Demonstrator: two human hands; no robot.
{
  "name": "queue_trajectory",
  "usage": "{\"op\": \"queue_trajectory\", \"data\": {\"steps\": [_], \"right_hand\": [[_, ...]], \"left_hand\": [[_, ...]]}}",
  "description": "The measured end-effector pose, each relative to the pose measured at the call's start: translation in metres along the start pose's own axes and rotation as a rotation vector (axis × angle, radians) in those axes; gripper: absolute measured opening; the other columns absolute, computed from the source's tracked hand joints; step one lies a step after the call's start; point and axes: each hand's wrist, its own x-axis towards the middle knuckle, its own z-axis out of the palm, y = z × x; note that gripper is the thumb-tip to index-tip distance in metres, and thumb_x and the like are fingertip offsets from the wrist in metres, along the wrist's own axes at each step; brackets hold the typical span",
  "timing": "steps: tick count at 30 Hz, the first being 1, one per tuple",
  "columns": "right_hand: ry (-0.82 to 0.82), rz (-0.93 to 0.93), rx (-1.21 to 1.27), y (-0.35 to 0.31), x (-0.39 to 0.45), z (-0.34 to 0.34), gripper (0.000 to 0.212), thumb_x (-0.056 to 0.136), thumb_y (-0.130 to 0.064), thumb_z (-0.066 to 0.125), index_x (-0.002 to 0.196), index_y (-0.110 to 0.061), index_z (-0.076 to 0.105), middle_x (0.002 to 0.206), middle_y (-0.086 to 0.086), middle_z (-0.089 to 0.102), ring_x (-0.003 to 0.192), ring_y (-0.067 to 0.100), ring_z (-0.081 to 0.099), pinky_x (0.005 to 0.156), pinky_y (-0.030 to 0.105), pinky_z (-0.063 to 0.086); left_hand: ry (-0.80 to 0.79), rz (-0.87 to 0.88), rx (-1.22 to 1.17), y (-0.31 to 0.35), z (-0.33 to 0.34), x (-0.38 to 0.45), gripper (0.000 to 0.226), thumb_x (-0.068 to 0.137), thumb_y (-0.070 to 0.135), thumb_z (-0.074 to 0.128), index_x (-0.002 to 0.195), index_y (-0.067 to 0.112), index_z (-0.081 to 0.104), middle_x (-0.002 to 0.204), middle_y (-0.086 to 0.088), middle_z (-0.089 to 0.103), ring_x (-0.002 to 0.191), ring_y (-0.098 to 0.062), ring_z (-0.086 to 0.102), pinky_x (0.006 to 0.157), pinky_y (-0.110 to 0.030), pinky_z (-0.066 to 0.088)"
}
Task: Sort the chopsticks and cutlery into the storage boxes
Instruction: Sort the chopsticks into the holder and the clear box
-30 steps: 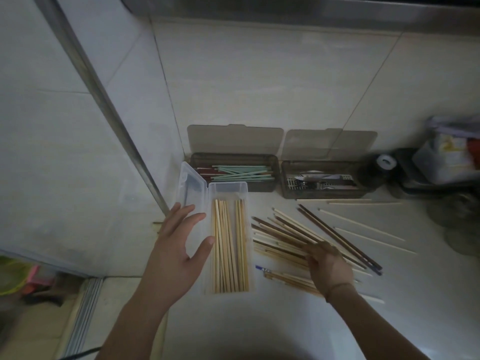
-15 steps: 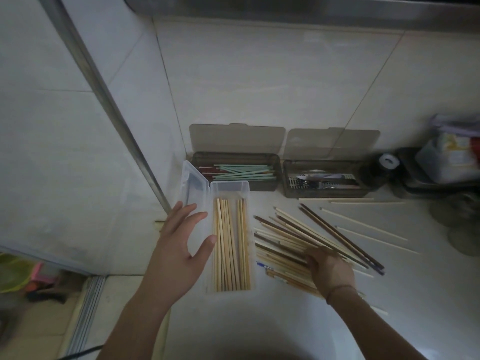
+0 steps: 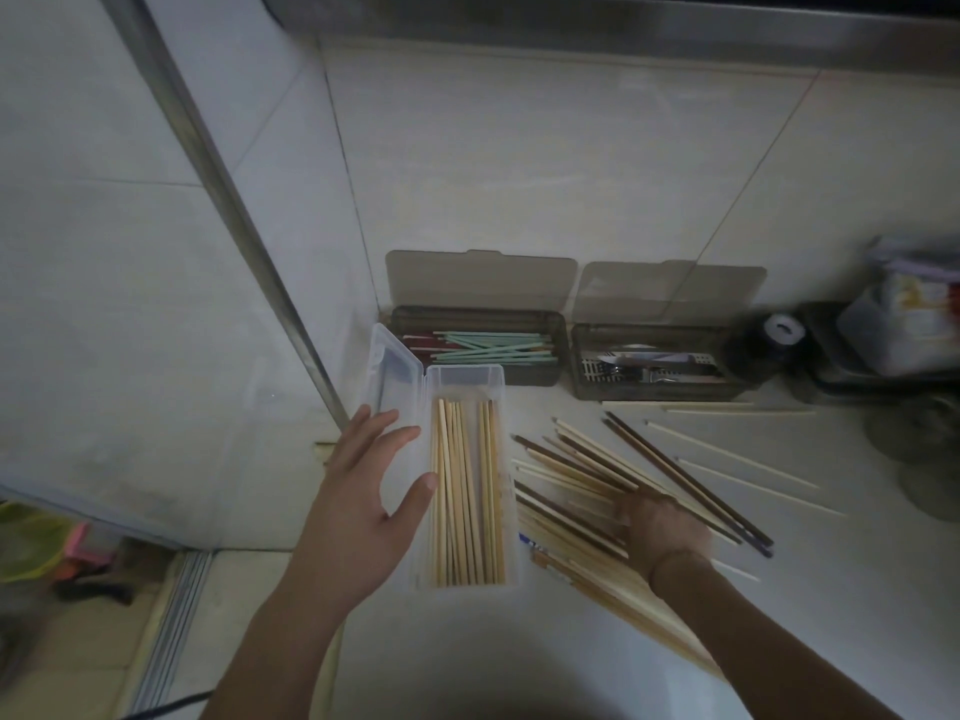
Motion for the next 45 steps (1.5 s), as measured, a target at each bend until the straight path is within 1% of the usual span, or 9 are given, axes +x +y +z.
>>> {"op": "queue_trajectory", "data": {"steps": [8,11,14,17,26,33,37,42,45], "right_hand": [[0.093,-0.078,-0.008,-0.014,-0.002,-0.025,0.011,0.093,-0.019,0.047,0.101,-0.026,0.051,0.099,-0.002,0.061,0.090,0.017,0.059,0.069,0.029,0.050],[0.363,-0.180,0.380,-0.031,0.004,-0.069,0.017,0.095,-0.017,0.043,0.109,-0.025,0.045,0.073,-0.004,0.057,0.060,0.010,0.054,0.052,0.028,0.043],[0.626,-0.356,0.832,-0.066,0.006,-0.110,0.031,0.094,-0.011,0.044,0.122,-0.021,0.036,0.074,-0.009,0.056,0.060,0.006,0.060,0.050,0.012,0.044],[0.483,-0.371,1.105,-0.110,0.008,-0.122,0.027,0.094,-0.009,0.044,0.107,-0.033,0.044,0.080,-0.006,0.058,0.065,0.006,0.061,0.056,0.018,0.051],[-0.191,-0.459,0.343,-0.192,0.012,-0.061,0.043,0.086,0.002,0.051,0.124,-0.013,0.040,0.107,0.014,0.056,0.095,0.029,0.059,0.074,0.031,0.044],[-0.393,-0.434,0.043,-0.191,0.010,-0.038,0.034,0.091,-0.008,0.055,0.125,-0.005,0.050,0.121,0.016,0.058,0.108,0.029,0.059,0.087,0.036,0.050],[-0.281,-0.495,0.013,-0.179,0.004,-0.044,0.028,0.091,-0.010,0.054,0.119,-0.010,0.055,0.114,0.012,0.060,0.100,0.027,0.062,0.080,0.035,0.051],[0.390,-0.559,0.456,-0.111,-0.002,-0.045,0.015,0.089,-0.015,0.058,0.099,-0.022,0.068,0.090,-0.003,0.068,0.073,0.012,0.061,0.066,0.026,0.052],[0.262,-0.275,0.336,-0.056,0.010,-0.026,0.016,0.091,-0.018,0.054,0.100,-0.023,0.066,0.097,-0.001,0.066,0.081,0.015,0.061,0.070,0.028,0.052]], "left_hand": [[0.008,0.017,-0.012,-0.003,0.000,0.000,0.058,0.083,0.064,0.040,0.132,0.034,0.051,0.148,0.016,0.036,0.144,-0.001,0.015,0.112,-0.032,0.025],[0.011,0.021,-0.009,-0.004,0.001,-0.001,0.058,0.084,0.064,0.039,0.132,0.034,0.050,0.148,0.016,0.036,0.144,0.000,0.014,0.110,-0.028,0.022],[0.011,0.020,0.008,-0.006,0.001,0.000,0.057,0.085,0.065,0.038,0.133,0.035,0.049,0.148,0.018,0.034,0.144,0.002,0.011,0.109,-0.026,0.019],[0.019,0.029,0.002,-0.007,0.001,0.000,0.057,0.086,0.064,0.039,0.133,0.034,0.050,0.146,0.021,0.033,0.143,0.003,0.011,0.109,-0.027,0.020],[0.028,0.023,-0.007,-0.007,0.001,0.002,0.055,0.088,0.060,0.042,0.132,0.030,0.052,0.147,0.014,0.037,0.143,0.002,0.012,0.108,-0.019,0.015],[0.030,0.017,-0.004,-0.009,0.002,0.001,0.057,0.085,0.060,0.042,0.132,0.030,0.052,0.148,0.013,0.037,0.144,-0.002,0.015,0.110,-0.025,0.019],[0.037,0.014,0.003,-0.008,0.003,0.001,0.052,0.091,0.058,0.046,0.133,0.029,0.051,0.149,0.011,0.037,0.144,-0.004,0.017,0.111,-0.029,0.022],[0.026,0.019,-0.020,-0.007,0.001,0.001,0.057,0.085,0.058,0.043,0.133,0.030,0.051,0.148,0.013,0.036,0.144,-0.001,0.015,0.111,-0.025,0.019],[0.024,0.023,-0.030,-0.006,0.001,0.001,0.056,0.085,0.060,0.042,0.132,0.031,0.051,0.148,0.014,0.037,0.144,0.000,0.015,0.110,-0.025,0.020]]}}
